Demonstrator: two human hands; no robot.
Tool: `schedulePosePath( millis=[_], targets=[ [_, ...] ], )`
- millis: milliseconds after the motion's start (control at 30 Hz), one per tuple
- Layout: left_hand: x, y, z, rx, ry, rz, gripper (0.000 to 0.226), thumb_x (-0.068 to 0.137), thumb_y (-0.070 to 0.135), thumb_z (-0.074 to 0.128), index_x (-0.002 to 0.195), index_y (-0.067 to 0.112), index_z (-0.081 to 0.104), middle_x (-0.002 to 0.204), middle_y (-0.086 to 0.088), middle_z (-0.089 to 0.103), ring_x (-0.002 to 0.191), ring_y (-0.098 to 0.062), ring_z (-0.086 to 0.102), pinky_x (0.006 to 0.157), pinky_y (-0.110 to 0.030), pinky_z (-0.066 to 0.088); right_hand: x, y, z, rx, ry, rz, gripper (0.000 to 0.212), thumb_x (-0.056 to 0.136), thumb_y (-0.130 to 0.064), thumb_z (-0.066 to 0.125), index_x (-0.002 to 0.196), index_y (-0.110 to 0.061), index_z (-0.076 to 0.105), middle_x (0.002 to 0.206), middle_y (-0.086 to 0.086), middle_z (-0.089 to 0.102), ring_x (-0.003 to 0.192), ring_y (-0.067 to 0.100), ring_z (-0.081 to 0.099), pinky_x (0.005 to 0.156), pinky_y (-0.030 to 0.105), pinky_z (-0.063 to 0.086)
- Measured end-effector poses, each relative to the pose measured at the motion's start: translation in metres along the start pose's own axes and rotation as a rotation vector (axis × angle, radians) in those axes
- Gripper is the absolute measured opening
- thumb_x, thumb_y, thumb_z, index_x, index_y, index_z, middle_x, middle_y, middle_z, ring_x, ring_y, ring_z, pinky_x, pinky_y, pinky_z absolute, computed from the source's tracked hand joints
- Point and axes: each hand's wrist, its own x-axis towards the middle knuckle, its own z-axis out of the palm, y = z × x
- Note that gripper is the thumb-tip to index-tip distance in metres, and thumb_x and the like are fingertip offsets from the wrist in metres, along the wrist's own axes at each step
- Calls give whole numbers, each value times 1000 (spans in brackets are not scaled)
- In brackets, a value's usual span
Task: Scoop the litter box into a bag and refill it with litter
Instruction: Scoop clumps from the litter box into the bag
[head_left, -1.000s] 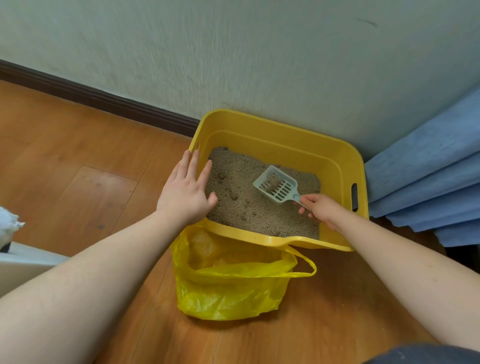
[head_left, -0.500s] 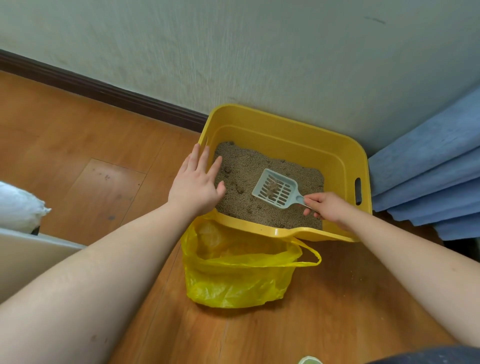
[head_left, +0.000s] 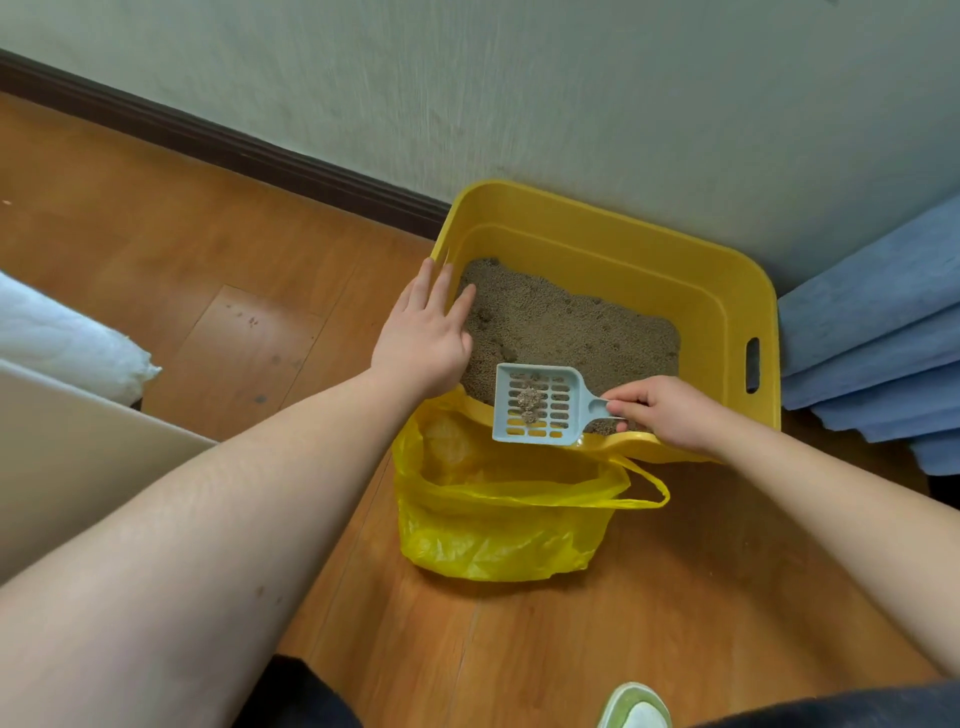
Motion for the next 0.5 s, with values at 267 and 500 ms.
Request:
schedulePosePath(
  millis=[267,500],
  targets=[
    [1,0,0,-8,0,5,59,98,37,25,155,19,18,162,-15,6,149,-33,-7,121,-44,6,-1,-7,1,-370,30,-181,22,97,-32,52,110,-37,68,88,-10,71,83,11,63,76,35,52],
    [1,0,1,8,11,6,60,97,36,29,154,18,22,162,-16,9,149,-35,-4,120,-43,7,-4,-16,11,-785,224,-511,18,95,-34,54,100,-27,71,81,-2,68,83,27,60,65,32,35]
  ],
)
